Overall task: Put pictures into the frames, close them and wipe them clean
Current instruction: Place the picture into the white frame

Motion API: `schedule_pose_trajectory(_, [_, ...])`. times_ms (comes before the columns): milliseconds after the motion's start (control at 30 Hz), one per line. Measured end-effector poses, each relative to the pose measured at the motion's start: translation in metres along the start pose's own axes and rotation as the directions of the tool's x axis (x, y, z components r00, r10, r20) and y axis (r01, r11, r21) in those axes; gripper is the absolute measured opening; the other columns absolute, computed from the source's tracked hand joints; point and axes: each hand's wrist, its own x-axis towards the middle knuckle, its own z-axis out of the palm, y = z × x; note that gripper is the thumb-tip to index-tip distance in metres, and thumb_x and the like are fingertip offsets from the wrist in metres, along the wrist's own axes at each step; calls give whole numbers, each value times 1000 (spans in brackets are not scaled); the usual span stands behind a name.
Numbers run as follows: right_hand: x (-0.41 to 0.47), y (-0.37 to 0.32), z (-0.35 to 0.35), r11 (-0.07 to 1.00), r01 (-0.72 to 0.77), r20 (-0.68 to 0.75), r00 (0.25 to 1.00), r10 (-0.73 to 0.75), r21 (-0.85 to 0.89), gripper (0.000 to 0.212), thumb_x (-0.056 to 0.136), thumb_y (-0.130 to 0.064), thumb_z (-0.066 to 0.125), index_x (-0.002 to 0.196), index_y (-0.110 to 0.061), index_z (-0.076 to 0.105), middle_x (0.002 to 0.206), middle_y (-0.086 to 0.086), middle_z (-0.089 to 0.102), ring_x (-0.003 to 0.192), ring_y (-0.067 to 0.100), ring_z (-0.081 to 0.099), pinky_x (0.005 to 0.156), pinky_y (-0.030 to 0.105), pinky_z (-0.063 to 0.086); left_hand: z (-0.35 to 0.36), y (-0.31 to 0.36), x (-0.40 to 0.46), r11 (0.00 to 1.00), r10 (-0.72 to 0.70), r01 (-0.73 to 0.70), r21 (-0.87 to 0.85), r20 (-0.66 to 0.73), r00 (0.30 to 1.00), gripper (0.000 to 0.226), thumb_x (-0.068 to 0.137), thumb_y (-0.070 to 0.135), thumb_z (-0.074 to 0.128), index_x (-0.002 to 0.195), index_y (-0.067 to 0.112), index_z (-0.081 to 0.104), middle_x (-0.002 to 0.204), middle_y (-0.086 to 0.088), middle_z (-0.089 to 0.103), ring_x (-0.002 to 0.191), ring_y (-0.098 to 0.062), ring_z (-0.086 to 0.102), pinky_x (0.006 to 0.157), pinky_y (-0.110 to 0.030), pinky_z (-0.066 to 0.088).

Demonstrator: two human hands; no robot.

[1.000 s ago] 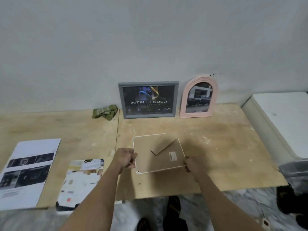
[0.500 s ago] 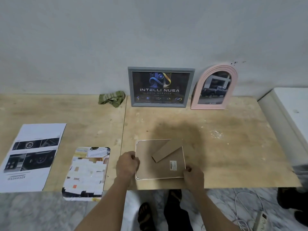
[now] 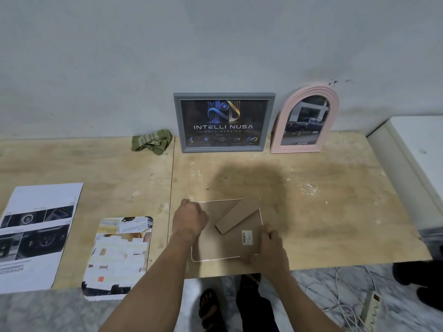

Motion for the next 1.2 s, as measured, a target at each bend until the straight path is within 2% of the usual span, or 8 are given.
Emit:
schedule_pose_trajectory(100, [2, 0, 1, 1000, -14, 5, 1000, 14, -7, 99, 76, -46, 68, 149, -13, 10, 127, 5, 33, 118, 24, 41, 87, 32, 44, 0, 3, 3, 998, -57, 56, -39, -9, 998, 30, 89, 16, 49, 107, 2, 68, 119, -16, 53, 100, -40, 63, 88, -34, 46])
schedule_pose_trajectory(267, [4, -1, 2, 999, -15, -13, 1000, 15, -50, 99, 76, -50, 66, 149, -13, 11, 127, 4, 34, 119, 23, 40, 90, 33, 44, -8, 11, 9, 991, -110, 114, -73, 57, 992, 33, 81, 26, 54, 107, 12, 68, 120, -11, 54, 105, -32, 60, 83, -29, 41])
schedule_pose_trajectory(433, [4, 0, 3, 998, -19, -16, 1000, 18, -60, 101, 74, -53, 68, 148, -13, 13, 129, 5, 35, 119, 24, 40, 93, 37, 45, -17, 13, 6, 983, -153, 159, -95, 69, 986, 30, 79, 30, 58, 103, 13, 63, 122, -11, 57, 107, -33, 60, 88, -32, 48])
schedule_pose_trajectory(567, [4, -1, 2, 998, -24, -27, 999, 23, -61, 101, 73, -52, 68, 149, -14, 14, 130, 5, 36, 120, 24, 40, 93, 37, 44, -18, 14, -2, 986, -167, 166, 17, 86, 982, 51, 82, 39, 58, 124, 8, 57, 129, -9, 50, 117, -32, 58, 90, -35, 45])
schedule_pose_trajectory(633, [3, -1, 2, 998, -29, -31, 999, 27, -56, 104, 70, -55, 70, 148, -14, 13, 129, 4, 36, 118, 24, 40, 92, 37, 44, -20, 15, -4, 986, -167, 166, 24, 69, 984, 56, 82, 43, 60, 125, 8, 55, 129, -8, 49, 117, -31, 58, 85, -33, 43])
schedule_pose_trajectory(800, [3, -2, 1, 997, -35, -32, 999, 32, -72, 102, 70, -54, 71, 147, -16, 15, 130, 4, 37, 119, 24, 39, 91, 38, 43, -31, 12, -6, 987, -158, 160, -25, 69, 985, 37, 82, 34, 63, 108, 8, 64, 116, -11, 66, 108, -33, 62, 77, -27, 43])
schedule_pose_trajectory(1000, [2, -1, 2, 997, -24, -17, 1000, 23, -71, 97, 74, -46, 72, 148, -18, 15, 133, 4, 35, 121, 24, 38, 92, 38, 43, -37, 7, -16, 984, -170, 171, -49, 16, 985, 23, 86, 23, 59, 102, 7, 62, 113, -14, 68, 106, -35, 63, 76, -28, 44])
schedule_pose_trajectory(1200, [2, -2, -1, 997, -11, 6, 1000, 11, -77, 96, 72, -43, 74, 146, -20, 17, 131, 4, 36, 121, 24, 40, 92, 40, 43, -33, 7, -26, 977, -200, 197, 77, 29, 979, 25, 90, 22, 54, 112, 15, 62, 121, -9, 65, 114, -31, 62, 79, -29, 40])
